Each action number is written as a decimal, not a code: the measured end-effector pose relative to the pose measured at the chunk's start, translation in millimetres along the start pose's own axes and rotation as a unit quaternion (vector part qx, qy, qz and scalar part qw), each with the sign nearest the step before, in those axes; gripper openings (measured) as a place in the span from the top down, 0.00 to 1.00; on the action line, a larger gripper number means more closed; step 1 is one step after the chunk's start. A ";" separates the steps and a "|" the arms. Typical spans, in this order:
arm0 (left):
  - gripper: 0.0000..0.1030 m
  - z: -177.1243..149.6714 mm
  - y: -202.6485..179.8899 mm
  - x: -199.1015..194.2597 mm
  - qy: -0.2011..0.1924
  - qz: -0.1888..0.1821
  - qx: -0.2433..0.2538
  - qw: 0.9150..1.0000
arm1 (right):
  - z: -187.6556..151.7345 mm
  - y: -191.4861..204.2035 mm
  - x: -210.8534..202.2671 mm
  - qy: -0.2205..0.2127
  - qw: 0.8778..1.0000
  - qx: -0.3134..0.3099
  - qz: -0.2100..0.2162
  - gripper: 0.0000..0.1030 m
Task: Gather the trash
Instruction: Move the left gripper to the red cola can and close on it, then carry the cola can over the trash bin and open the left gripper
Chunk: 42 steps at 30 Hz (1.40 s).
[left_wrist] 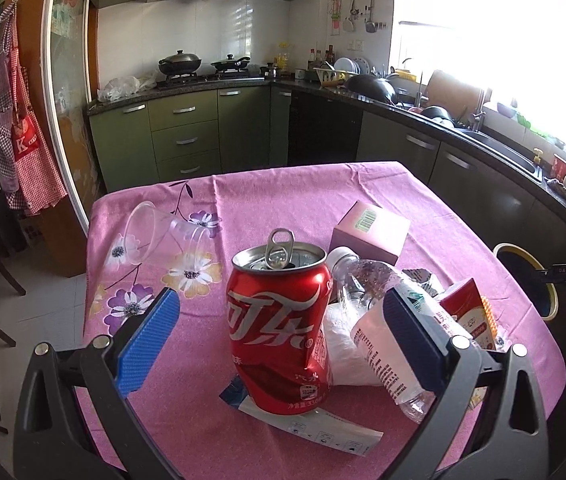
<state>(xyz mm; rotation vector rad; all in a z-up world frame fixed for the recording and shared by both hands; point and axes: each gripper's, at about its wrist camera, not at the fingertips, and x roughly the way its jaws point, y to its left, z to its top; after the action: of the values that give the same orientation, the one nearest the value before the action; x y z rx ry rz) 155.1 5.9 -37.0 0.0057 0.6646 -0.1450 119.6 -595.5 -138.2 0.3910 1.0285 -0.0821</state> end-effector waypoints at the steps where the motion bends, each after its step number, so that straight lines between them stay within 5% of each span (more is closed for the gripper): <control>1: 0.06 0.2 0.9 4.0 0.004 -0.003 -0.002 1.000 | -1.3 0.1 -2.4 -0.001 1.000 -0.002 0.002 0.49; 7: 0.08 -3.1 2.8 29.2 0.032 -0.003 -0.004 0.999 | 8.7 36.5 3.5 -0.002 1.000 -0.015 0.004 0.48; 21: 0.51 -12.5 14.4 51.6 0.081 -0.033 -0.050 0.995 | 21.3 73.2 28.2 0.002 1.000 -0.020 0.010 0.44; 31: 0.54 -7.1 5.8 36.1 0.063 -0.036 -0.036 0.997 | 17.9 73.1 24.0 -0.003 1.000 -0.017 0.019 0.44; 42: 0.54 22.7 -24.0 -33.5 -0.001 -0.043 0.011 0.999 | 15.2 76.7 9.7 -0.023 0.999 -0.028 0.037 0.44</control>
<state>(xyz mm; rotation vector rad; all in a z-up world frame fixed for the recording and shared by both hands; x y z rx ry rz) 139.7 -14.6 2.5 -0.0019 0.6613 -0.2349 156.1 -528.6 -118.2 0.3733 0.9679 0.0034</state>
